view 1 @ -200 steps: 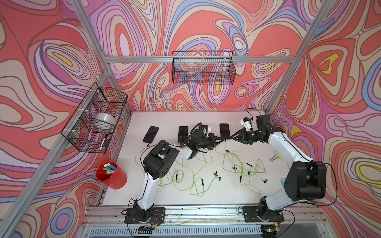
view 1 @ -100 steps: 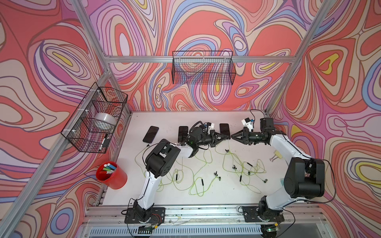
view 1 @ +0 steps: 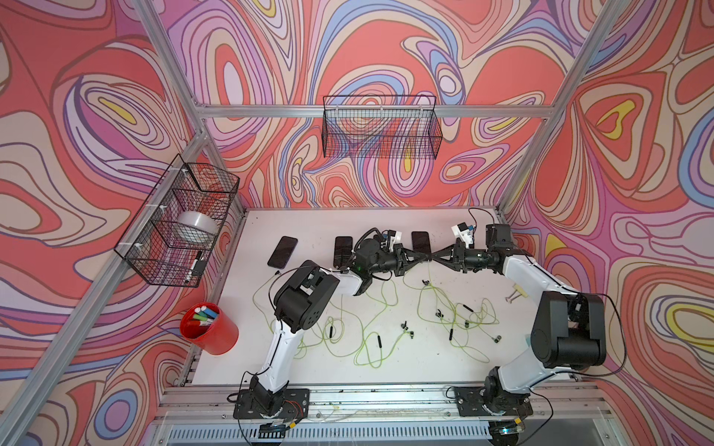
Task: Plug wired earphones into phones
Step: Pick up the wired earphone from the center of the board.
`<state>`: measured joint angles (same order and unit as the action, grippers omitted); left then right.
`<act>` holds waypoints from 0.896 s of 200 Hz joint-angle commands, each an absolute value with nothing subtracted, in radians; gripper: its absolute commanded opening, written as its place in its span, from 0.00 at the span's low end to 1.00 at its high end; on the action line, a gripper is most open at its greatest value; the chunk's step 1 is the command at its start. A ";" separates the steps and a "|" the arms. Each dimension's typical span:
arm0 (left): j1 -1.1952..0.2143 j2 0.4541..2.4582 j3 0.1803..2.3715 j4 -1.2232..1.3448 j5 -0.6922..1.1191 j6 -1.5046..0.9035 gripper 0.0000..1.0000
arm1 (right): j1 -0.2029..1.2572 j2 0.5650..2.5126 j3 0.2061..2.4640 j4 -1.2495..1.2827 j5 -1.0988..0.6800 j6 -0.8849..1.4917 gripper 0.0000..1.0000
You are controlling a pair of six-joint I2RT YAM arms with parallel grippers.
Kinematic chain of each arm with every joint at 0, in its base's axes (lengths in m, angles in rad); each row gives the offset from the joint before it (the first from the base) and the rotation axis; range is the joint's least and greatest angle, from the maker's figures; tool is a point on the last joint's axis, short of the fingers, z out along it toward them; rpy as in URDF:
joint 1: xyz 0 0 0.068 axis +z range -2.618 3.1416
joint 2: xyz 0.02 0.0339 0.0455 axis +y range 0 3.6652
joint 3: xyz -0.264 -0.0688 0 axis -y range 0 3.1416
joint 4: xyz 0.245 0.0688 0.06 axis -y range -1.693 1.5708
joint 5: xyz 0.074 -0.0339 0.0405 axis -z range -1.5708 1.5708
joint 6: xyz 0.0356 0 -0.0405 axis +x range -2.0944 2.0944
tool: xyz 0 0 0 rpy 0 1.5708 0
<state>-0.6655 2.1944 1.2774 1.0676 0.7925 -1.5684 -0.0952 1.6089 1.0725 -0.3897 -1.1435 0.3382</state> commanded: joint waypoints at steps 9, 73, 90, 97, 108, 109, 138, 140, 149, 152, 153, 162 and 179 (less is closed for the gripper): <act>-0.676 2.220 1.312 1.142 0.796 -1.584 0.00 | -0.093 1.631 1.053 -0.328 -1.168 0.372 0.25; -0.686 2.227 1.322 1.131 0.791 -1.577 0.00 | -0.089 1.643 1.039 -0.302 -1.177 0.394 0.17; -0.687 2.227 1.325 1.127 0.789 -1.575 0.00 | -0.087 1.647 1.039 -0.298 -1.176 0.397 0.16; -0.687 2.227 1.325 1.127 0.787 -1.575 0.00 | -0.086 1.647 1.039 -0.298 -1.176 0.398 0.17; -0.687 2.227 1.325 1.126 0.787 -1.574 0.00 | -0.084 1.649 1.039 -0.296 -1.176 0.400 0.17; -0.687 2.227 1.325 1.127 0.787 -1.574 0.00 | -0.084 1.650 1.038 -0.296 -1.176 0.400 0.17; -0.688 2.227 1.325 1.126 0.789 -1.572 0.00 | -0.083 1.653 1.036 -0.295 -1.173 0.402 0.16; -0.689 2.227 1.325 1.126 0.789 -1.572 0.00 | -0.083 1.653 1.036 -0.295 -1.172 0.401 0.16; -0.688 2.229 1.327 1.125 0.789 -1.572 0.00 | -0.081 1.654 1.035 -0.292 -1.172 0.402 0.16; -0.688 2.229 1.328 1.126 0.789 -1.572 0.00 | -0.080 1.654 1.036 -0.290 -1.172 0.402 0.16; -0.689 2.229 1.328 1.126 0.790 -1.572 0.00 | -0.081 1.654 1.036 -0.290 -1.172 0.403 0.16; -0.690 2.230 1.330 1.124 0.791 -1.571 0.00 | -0.081 1.655 1.034 -0.286 -1.172 0.408 0.15; -0.693 2.233 1.333 1.123 0.790 -1.571 0.00 | -0.078 1.658 1.034 -0.280 -1.172 0.414 0.15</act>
<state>-0.6819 2.2093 1.2972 1.0710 0.7849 -1.5681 -0.0875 1.6444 1.0477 -0.3008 -1.1675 0.4068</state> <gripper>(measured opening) 0.047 0.154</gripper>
